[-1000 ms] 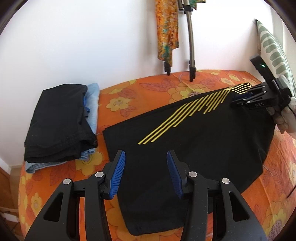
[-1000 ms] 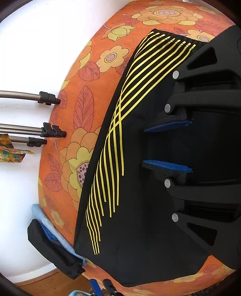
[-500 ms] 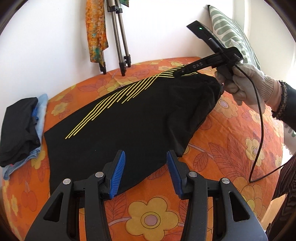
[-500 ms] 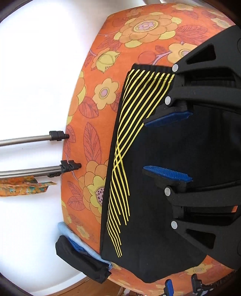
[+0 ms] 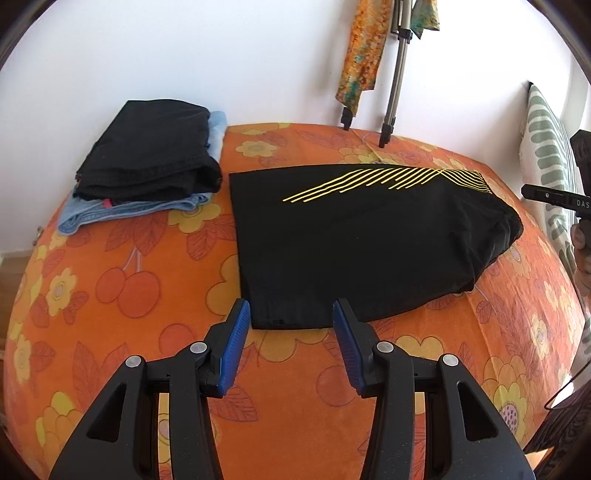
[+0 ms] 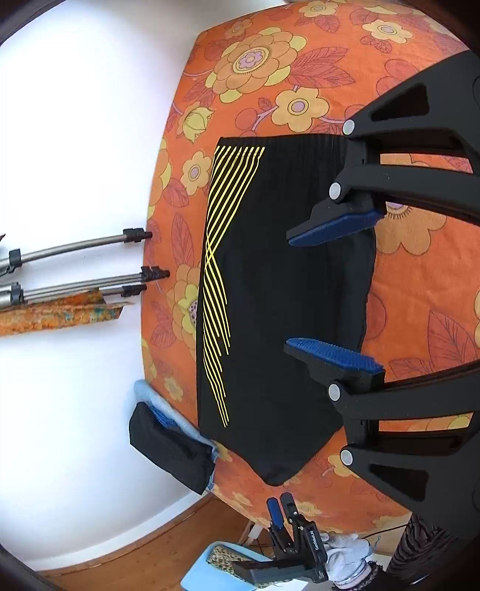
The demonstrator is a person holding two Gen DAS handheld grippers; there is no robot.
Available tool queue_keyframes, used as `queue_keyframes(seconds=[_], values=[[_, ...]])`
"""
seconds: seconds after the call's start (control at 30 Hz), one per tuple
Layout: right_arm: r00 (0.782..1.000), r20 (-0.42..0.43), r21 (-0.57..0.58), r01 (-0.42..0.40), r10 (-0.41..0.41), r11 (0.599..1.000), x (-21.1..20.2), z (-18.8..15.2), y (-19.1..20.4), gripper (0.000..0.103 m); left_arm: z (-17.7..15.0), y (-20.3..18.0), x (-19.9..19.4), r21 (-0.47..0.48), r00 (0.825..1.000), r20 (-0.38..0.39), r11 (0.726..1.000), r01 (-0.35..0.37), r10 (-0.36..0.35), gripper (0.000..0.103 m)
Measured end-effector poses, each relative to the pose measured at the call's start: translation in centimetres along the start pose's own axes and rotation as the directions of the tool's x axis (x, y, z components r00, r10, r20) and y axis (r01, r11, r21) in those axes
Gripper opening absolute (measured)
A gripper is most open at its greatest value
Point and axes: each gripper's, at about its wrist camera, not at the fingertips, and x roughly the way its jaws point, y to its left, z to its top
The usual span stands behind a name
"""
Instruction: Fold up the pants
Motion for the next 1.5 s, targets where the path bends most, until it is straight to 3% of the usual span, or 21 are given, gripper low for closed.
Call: queue_keyframes(seconds=[0.33, 0.53, 0.77, 0.87, 0.97, 1.1, 1.27, 1.4, 1.5], values=[[0.993, -0.017, -0.169, -0.118, 0.117, 0.979, 2.8, 3.6, 9.9, 0.063, -1.8, 2.6, 0.7, -0.068, 0.999, -0.033, 0.998, 0.015, -0.017, 0.046], [0.988, -0.116, -0.248, -0.128, 0.101, 0.96, 8.3, 6.6, 15.2, 0.063, -1.0, 3.3, 1.5, -0.109, 0.998, -0.016, 0.992, 0.064, -0.066, 0.046], [0.956, -0.247, -0.179, -0.203, 0.156, 0.963, 16.3, 8.5, 19.7, 0.063, -1.4, 3.8, 3.8, -0.124, 0.994, -0.046, 0.988, 0.094, -0.101, 0.046], [0.947, -0.278, -0.19, -0.221, 0.164, 0.957, 18.9, 8.9, 22.2, 0.063, -1.4, 4.0, 4.0, -0.122, 0.992, -0.031, 0.986, 0.118, -0.123, 0.046], [0.952, -0.278, -0.234, -0.2, 0.132, 0.951, 21.1, 9.7, 24.4, 0.063, -1.4, 4.3, 4.1, -0.137, 0.989, -0.018, 0.981, 0.14, -0.143, 0.046], [0.963, -0.265, -0.282, -0.122, 0.045, 0.951, 24.0, 11.5, 25.5, 0.06, -1.3, 4.8, 4.2, -0.157, 0.986, -0.001, 0.974, 0.165, -0.167, 0.046], [0.96, -0.277, -0.282, -0.126, 0.045, 0.951, 26.8, 13.7, 25.0, 0.055, -1.4, 5.3, 4.2, -0.186, 0.981, 0.01, 0.964, 0.191, -0.192, 0.045], [0.944, -0.317, -0.395, -0.217, 0.089, 0.893, 27.5, 13.6, 25.7, 0.055, -1.6, 5.4, 4.0, -0.183, 0.983, 0.01, 0.966, 0.18, -0.182, 0.045], [0.941, -0.331, -0.466, -0.23, 0.072, 0.854, 28.0, 12.8, 25.8, 0.053, -1.5, 5.1, 4.0, -0.165, 0.987, 0.003, 0.974, 0.157, -0.159, 0.045]])
